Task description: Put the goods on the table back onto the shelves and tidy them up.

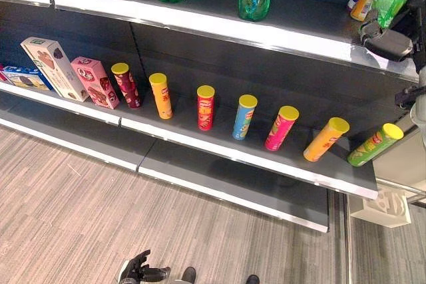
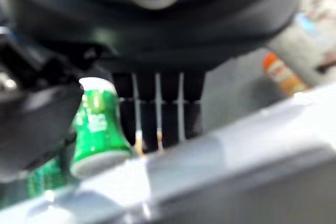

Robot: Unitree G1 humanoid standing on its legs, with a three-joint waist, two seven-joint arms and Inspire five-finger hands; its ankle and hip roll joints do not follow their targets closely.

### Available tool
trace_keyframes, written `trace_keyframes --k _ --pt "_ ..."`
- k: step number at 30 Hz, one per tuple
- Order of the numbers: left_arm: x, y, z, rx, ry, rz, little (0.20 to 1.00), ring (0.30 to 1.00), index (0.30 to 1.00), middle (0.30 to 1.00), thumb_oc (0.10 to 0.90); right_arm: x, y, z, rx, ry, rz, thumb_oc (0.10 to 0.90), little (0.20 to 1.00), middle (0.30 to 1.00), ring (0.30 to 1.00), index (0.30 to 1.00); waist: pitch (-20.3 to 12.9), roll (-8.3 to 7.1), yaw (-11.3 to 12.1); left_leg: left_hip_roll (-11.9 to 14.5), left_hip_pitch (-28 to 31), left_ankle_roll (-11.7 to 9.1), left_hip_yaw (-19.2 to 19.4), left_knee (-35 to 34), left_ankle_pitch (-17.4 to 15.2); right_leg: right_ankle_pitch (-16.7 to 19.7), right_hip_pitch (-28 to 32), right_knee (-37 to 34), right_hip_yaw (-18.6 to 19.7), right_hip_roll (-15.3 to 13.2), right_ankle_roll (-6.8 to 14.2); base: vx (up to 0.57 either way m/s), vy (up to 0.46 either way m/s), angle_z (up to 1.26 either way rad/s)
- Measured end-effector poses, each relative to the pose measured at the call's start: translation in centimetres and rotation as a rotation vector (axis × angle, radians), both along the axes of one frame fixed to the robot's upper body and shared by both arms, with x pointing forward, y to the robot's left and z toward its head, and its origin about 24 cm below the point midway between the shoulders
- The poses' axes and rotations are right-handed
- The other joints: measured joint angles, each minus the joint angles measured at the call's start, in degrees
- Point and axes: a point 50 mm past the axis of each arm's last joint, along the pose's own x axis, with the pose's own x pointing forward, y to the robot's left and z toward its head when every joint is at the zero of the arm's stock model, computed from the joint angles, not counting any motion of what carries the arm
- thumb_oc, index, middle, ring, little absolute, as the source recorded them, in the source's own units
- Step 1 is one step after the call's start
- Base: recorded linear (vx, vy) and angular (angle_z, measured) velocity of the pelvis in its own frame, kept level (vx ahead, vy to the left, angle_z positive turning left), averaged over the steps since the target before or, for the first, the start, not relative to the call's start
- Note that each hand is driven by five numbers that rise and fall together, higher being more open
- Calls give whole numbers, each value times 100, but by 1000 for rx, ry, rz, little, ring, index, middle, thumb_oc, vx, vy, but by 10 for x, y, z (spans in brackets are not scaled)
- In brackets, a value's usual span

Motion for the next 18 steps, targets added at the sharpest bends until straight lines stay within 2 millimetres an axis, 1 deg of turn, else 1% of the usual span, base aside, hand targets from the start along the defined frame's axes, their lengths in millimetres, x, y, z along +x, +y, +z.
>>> trace_keyframes --k 2,4,5,7,12,18 --pt "-2 0 -1 1 9 -2 900 900 900 900 800 -6 -4 -3 9 -15 -8 400 300 300 300 300 -3 -5 -10 0 -8 0 15 0 0 0 -15 1 24 1 0 8 3 -6" --pt "-10 1 -5 10 49 -5 900 900 900 900 800 -7 -4 -4 8 -17 -9 400 300 300 300 300 -11 -24 -85 -1 -4 6 110 0 -5 7 -62 0 123 4 -3 38 14 -17" --pt "-11 1 -5 13 56 -7 900 900 900 900 800 -8 -5 -6 8 -18 -11 400 300 300 300 300 -17 -37 -137 0 0 7 119 -1 -5 8 -62 0 132 5 -2 29 10 -10" --pt "-11 1 -6 17 62 -9 900 900 900 900 800 -9 -5 -7 6 -20 -6 400 300 300 300 300 -26 -53 -159 3 5 10 155 -2 -7 16 -73 0 158 7 -5 6 3 -8" --pt "-2 1 -4 17 40 -15 900 900 900 900 800 -9 -8 -9 13 -13 -21 400 300 300 300 300 -33 -65 -138 7 27 14 214 -2 -10 31 -78 0 222 13 -15 3 4 -6" --pt "-3 1 -4 17 41 -15 900 900 900 900 800 -9 -7 -9 12 -8 -20 400 300 300 300 300 -44 -98 -136 4 28 29 243 -2 -19 34 -94 0 251 12 -14 0 1 -1"
